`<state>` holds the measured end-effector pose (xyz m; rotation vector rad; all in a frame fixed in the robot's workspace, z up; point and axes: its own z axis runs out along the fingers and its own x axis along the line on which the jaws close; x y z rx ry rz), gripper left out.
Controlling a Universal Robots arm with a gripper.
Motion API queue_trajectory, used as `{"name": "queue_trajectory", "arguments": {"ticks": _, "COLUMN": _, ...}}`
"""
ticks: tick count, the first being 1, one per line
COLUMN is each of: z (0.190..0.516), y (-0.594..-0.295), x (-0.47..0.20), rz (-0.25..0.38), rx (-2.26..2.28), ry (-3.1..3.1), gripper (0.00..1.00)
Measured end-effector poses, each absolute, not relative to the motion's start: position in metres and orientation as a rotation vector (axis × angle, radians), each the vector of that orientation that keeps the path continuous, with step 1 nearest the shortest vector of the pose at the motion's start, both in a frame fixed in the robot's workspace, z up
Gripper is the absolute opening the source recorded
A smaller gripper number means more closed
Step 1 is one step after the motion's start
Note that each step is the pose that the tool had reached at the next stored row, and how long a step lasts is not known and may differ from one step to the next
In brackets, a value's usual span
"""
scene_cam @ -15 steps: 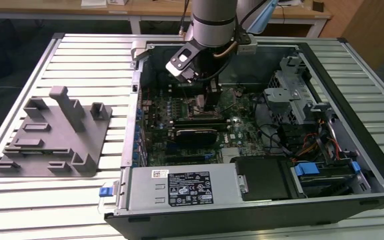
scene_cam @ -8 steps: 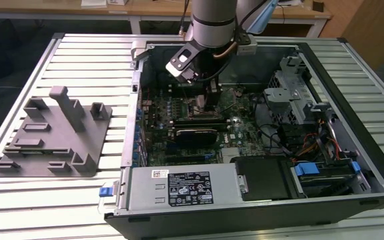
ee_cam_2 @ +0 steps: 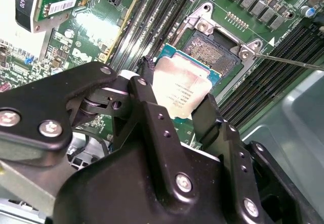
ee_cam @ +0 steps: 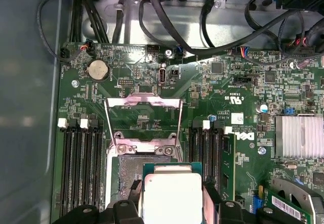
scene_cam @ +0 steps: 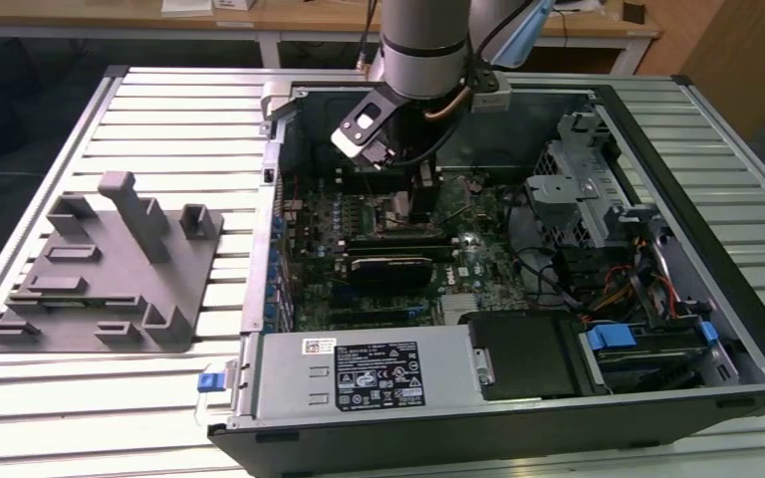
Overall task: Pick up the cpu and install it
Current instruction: 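Place the cpu into insertion slot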
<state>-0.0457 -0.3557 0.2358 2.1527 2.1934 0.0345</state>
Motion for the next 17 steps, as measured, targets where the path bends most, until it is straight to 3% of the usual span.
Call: {"name": "queue_trajectory", "arguments": {"ticks": 17, "z": 0.2319, "y": -0.3505, "x": -0.0463, "rz": 0.032, "rx": 2.169, "ry": 2.175, "gripper": 0.55}}
